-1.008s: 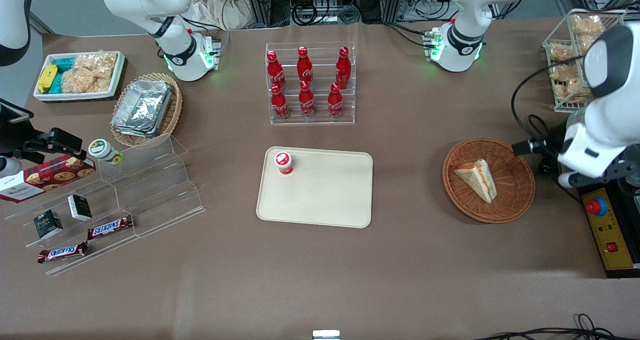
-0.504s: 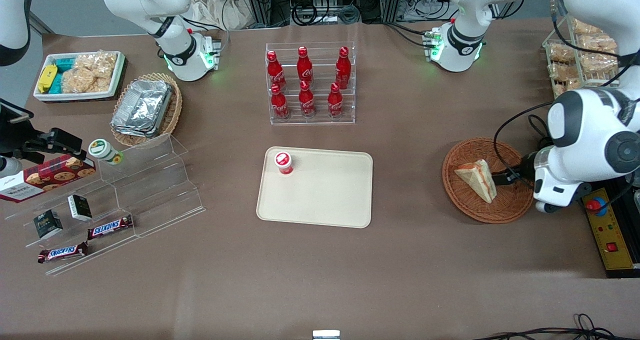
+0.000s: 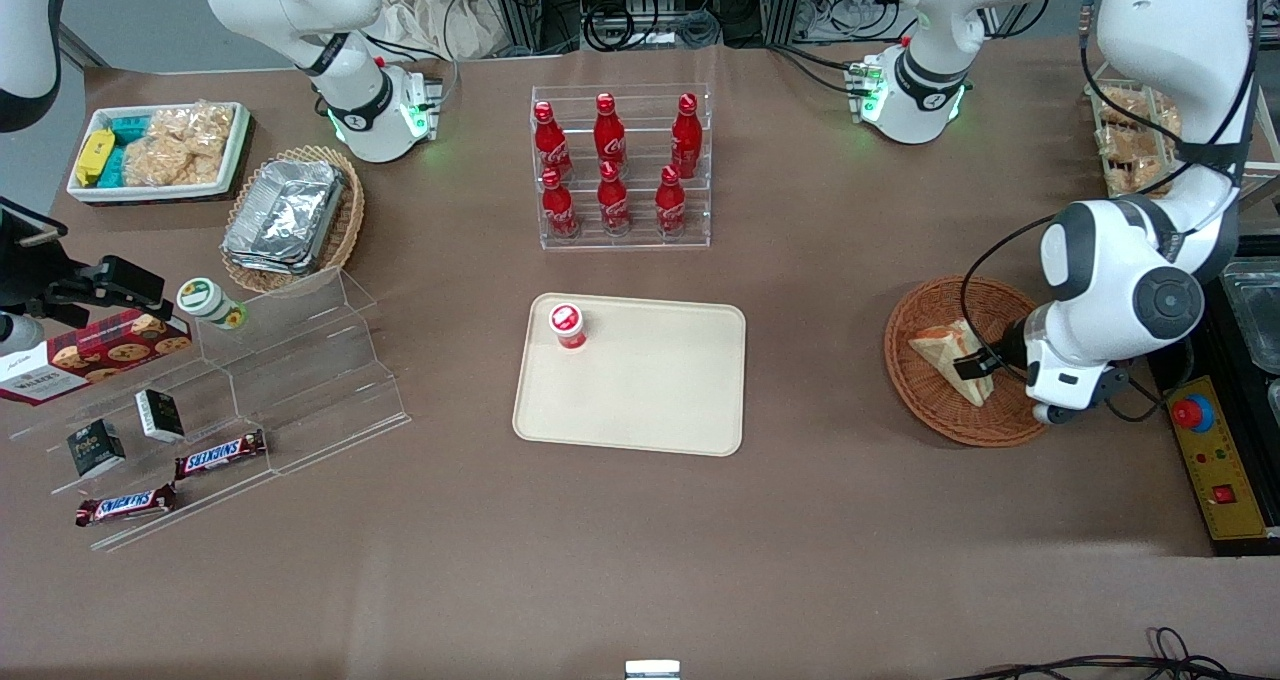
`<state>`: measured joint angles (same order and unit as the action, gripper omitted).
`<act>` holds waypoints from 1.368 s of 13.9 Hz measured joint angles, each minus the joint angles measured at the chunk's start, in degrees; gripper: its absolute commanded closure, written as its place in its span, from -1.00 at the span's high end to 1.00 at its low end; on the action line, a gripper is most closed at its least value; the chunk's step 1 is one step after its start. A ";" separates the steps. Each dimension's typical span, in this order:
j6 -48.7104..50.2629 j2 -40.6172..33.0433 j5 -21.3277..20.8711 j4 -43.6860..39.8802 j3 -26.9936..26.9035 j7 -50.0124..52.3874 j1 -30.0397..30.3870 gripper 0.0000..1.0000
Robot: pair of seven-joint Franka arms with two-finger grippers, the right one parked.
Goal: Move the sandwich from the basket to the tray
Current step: 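Close the left gripper on the triangular sandwich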
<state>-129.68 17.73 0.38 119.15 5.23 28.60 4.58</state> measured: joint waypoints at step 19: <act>18.30 -2.42 0.95 -17.70 0.30 -16.39 -0.01 -0.54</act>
<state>-111.38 15.31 1.33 101.45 5.53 12.22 4.57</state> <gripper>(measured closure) 0.762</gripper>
